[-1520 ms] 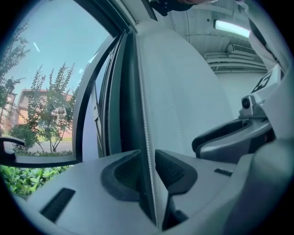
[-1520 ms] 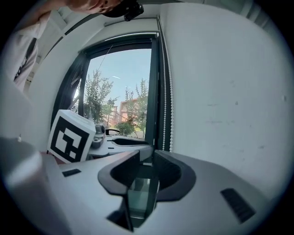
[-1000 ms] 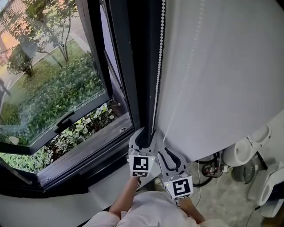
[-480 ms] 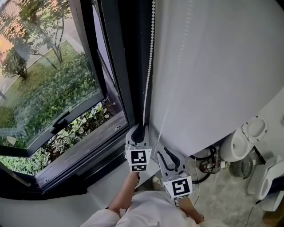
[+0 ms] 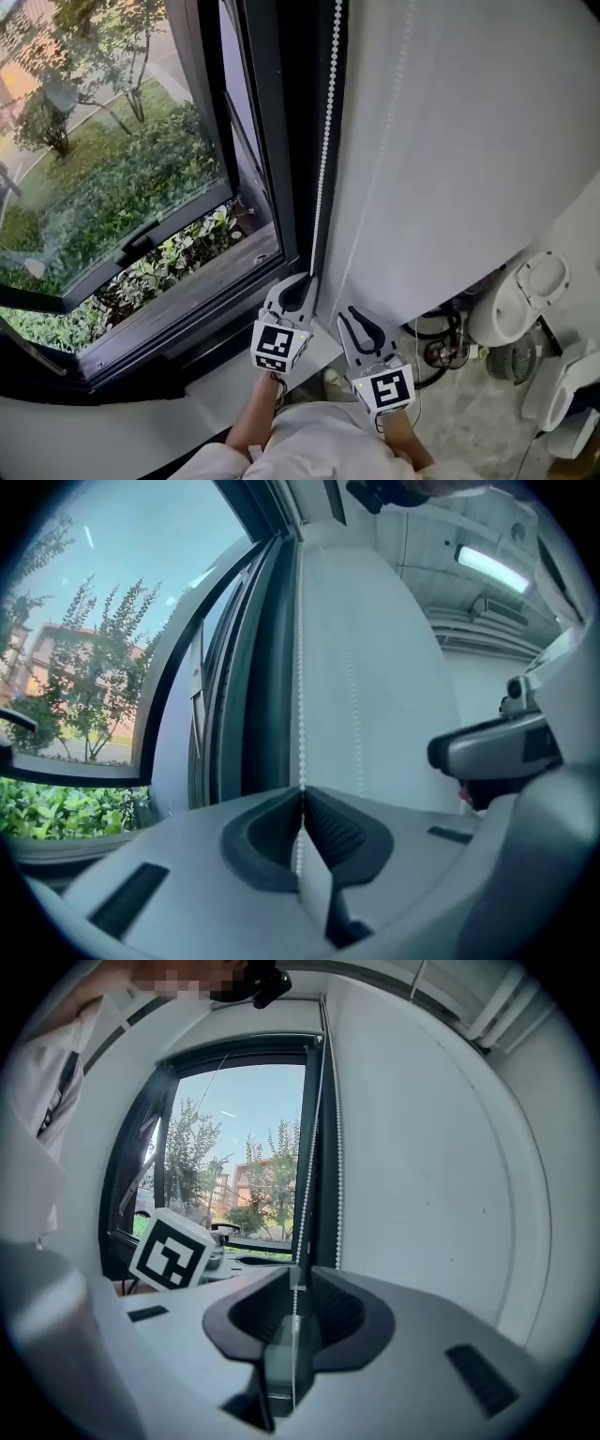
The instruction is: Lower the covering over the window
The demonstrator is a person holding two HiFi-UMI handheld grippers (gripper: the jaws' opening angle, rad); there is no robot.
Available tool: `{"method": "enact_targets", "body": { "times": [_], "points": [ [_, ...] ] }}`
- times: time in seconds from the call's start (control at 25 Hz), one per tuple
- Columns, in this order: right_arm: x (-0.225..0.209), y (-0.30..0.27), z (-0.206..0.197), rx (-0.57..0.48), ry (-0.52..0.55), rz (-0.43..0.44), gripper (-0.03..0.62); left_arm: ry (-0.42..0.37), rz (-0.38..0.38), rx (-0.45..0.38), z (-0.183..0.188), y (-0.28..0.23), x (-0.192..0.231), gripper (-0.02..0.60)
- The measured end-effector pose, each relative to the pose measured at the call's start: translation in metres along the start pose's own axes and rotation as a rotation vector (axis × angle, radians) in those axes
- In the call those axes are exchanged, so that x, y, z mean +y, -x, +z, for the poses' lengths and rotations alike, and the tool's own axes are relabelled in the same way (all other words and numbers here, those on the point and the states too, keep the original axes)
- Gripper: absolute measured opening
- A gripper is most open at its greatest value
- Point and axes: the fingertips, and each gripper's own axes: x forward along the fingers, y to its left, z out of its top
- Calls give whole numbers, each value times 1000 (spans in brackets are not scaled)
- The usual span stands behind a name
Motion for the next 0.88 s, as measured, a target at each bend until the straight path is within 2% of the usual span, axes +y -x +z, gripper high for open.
{"method": "enact_targets", "body": {
  "times": [0.24, 0.48, 0.68, 0.88],
  "points": [
    [19, -9, 25, -46, -19, 140, 91, -43, -77, 24, -2, 33, -15, 18],
    [36, -22, 60, -99, 17, 229, 114, -49, -93, 31, -6, 56, -24, 18],
    [44, -32, 87, -151, 27, 275, 129, -35, -93, 19, -9, 69, -28, 18],
    [39, -38, 103, -185, 34, 278, 129, -28, -103, 12, -10, 74, -34, 18]
  ]
}}
